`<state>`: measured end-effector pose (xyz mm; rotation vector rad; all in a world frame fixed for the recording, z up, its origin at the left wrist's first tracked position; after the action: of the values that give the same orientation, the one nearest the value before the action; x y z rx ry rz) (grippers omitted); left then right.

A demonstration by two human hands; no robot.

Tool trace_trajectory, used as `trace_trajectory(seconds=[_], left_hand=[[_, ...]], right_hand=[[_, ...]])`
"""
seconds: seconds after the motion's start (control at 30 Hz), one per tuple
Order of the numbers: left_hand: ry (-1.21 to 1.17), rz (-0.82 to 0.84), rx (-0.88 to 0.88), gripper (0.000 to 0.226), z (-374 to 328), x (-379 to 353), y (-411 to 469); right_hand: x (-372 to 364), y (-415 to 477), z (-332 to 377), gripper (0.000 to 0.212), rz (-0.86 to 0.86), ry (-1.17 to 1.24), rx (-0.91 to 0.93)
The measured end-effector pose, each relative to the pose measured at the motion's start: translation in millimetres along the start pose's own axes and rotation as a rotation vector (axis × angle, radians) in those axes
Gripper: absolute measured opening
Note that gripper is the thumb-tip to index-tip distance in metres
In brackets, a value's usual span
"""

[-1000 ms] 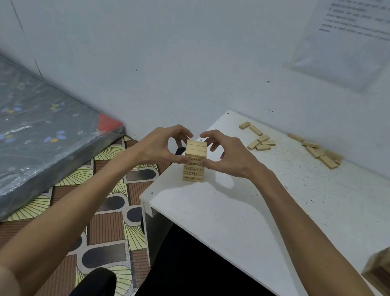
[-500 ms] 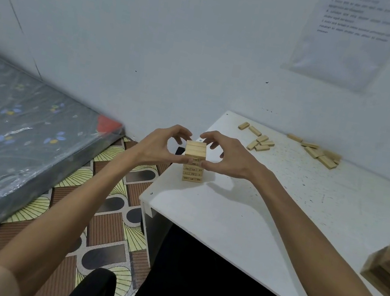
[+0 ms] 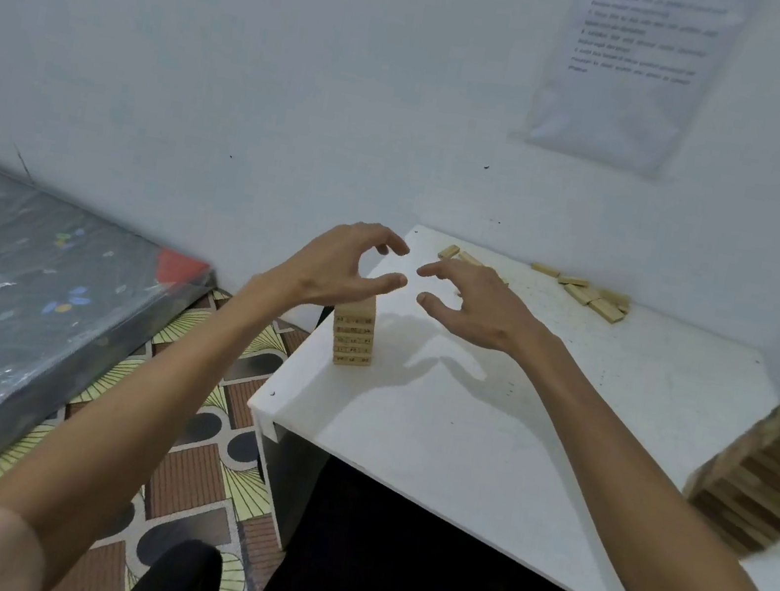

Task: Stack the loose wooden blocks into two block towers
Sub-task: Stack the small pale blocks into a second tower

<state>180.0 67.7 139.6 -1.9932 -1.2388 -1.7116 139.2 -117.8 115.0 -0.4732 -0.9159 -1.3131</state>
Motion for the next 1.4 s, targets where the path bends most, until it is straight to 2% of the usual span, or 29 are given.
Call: trace_trajectory(seconds=[0.27, 0.5, 0.8, 0.93, 1.1, 1.33, 1.4], left_hand=[[0.004, 0.069, -0.107, 0.040, -50, -34, 53], [-0.076, 0.137, -0.120, 0.034, -76, -95, 100], [-0.082, 0.202, -0.154, 0.035, -102, -167, 166], [-0.094, 0.229, -0.136, 0.034, -101, -197, 201], [-0.183, 0.185, -0.094, 0.033, -103, -233, 234], [-0.074, 0.198, -0.106, 0.042, -116, -273, 267], [-0.022, 0.192, -0.128, 0.038, -119, -280, 269]], right_hand=[[35, -33, -52, 0.045, -0.044, -0.109, -0.161], [64, -67, -114, 0.048, -0.122, -0.232, -0.390], [91, -72, -183, 0.043, -0.270, -0.246, -0.594], [100, -60, -208, 0.038, -0.333, -0.269, -0.644], [98, -47, -243, 0.030, -0.387, -0.311, -0.736], [89, -33, -276, 0.033, -0.427, -0.364, -0.739], [84, -31, -282, 0.030, -0.421, -0.399, -0.728]])
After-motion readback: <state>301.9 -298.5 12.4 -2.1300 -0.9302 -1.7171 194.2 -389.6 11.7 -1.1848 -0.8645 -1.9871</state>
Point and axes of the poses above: each hand's wrist, its own y-axis towards the middle knuckle, its own x-axis out of the back of the hand, z = x × y, the point moved 7 cm from there along y, towards the middle knuckle, and after that the axes turned 9 degrees about y, right-handed, at the moved point
